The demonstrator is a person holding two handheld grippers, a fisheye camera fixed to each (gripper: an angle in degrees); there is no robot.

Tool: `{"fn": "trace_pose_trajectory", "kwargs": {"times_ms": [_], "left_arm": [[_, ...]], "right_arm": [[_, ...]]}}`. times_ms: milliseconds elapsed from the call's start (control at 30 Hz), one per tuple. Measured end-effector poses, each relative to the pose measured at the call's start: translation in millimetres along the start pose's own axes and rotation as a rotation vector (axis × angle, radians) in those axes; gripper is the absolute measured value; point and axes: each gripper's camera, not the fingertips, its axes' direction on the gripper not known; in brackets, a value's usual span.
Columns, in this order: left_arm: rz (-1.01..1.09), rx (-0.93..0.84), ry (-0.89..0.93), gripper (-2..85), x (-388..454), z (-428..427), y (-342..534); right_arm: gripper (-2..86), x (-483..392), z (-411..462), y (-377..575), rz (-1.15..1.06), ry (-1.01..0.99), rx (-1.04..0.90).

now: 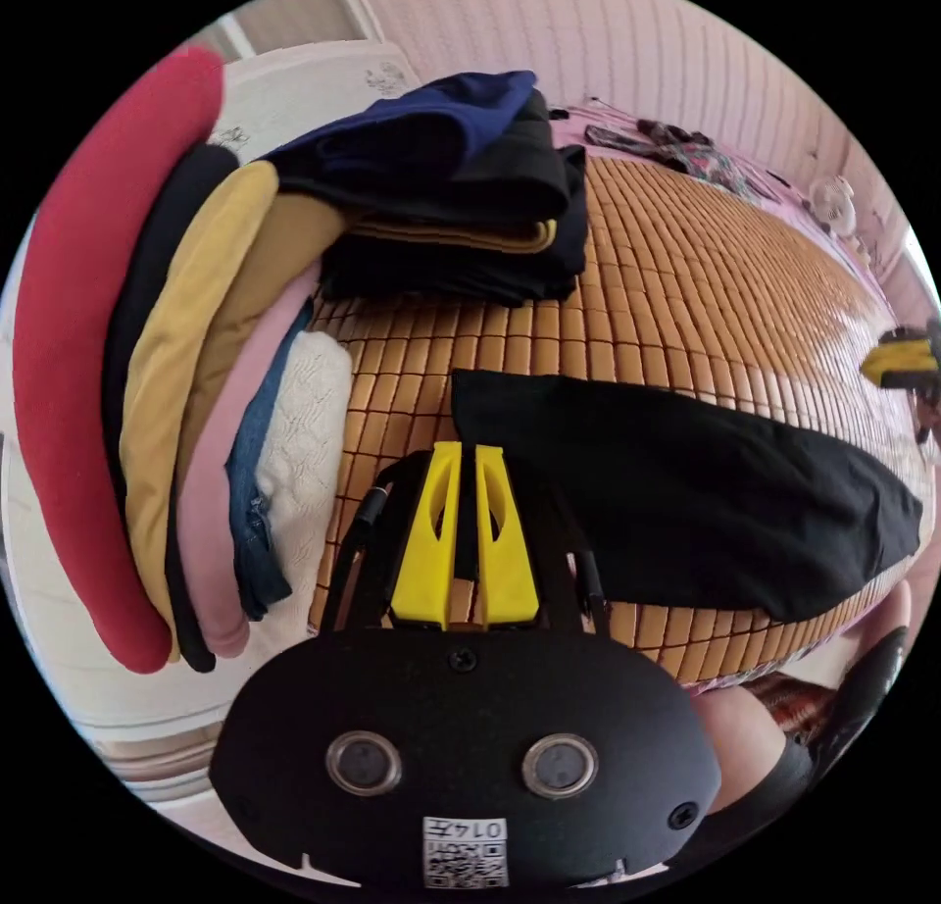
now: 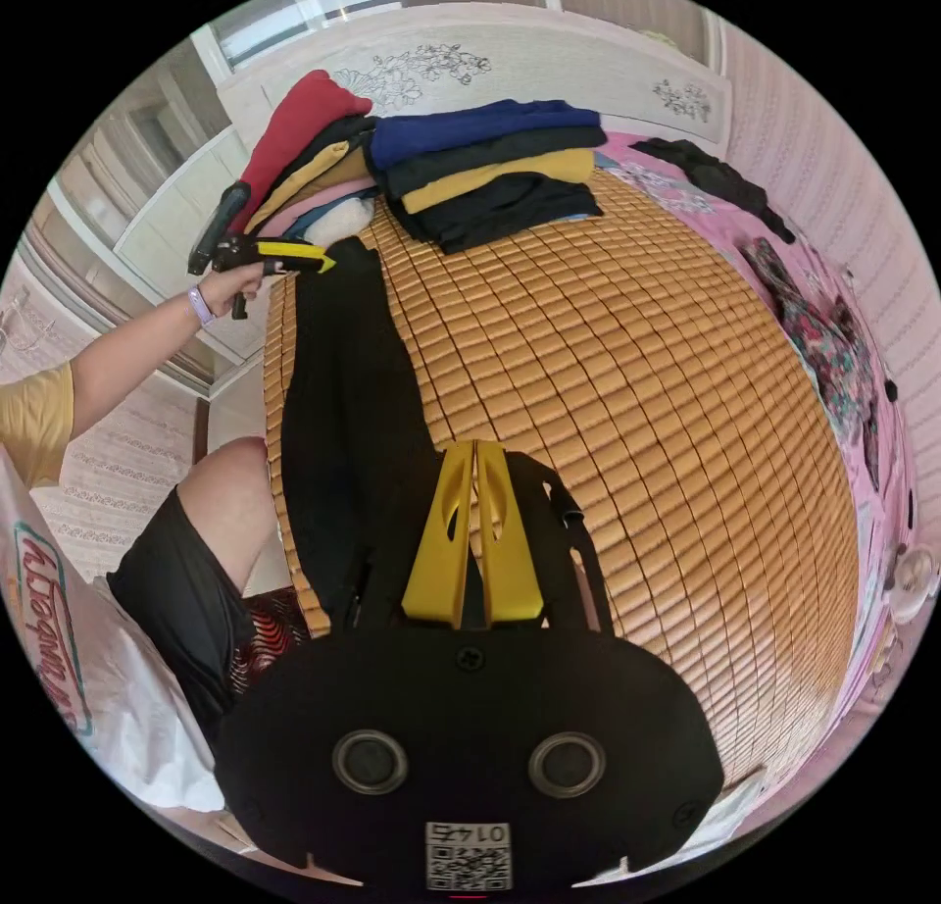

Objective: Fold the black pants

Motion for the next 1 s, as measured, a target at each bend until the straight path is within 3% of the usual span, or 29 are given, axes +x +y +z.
{"fn": "trace_pose_trajectory", "kwargs": {"times_ms": [133, 267, 433, 633, 700, 1000], "left_arm": [[-0.073, 0.183, 0.093, 1.4, -9.0, -51.7, 40.3], [0.081, 0.217, 0.211, 0.5, 49.9, -81.9, 75.2], [0.436, 0.09, 0.573, -0.6, 250.7, -83.6, 104.1], [0.622, 0.034, 0.493, -0.7, 421.2, -62.6, 119.9], [0.658, -0.013, 0.421, -0.7, 441.3, -47.1, 124.6], [0.713, -0.089, 0.43, -0.7, 466.5, -43.3, 138.6]], "right_arm": [[0.2, 22.8, -19.3, 92.4, 0.208, 0.038, -0.058], [0.1, 2.2, -3.8, 130.8, 0.265, -0.056, -0.106], [0.1, -35.9, 22.3, 70.7, 0.137, 0.003, -0.167], [0.0, -60.9, 71.0, -2.6, -0.019, 0.128, -0.521], [-0.1, -63.3, 74.1, -16.6, -0.028, 0.128, -0.58], [-0.4, -71.3, 69.5, -59.1, -0.122, 0.114, -0.76]]}}
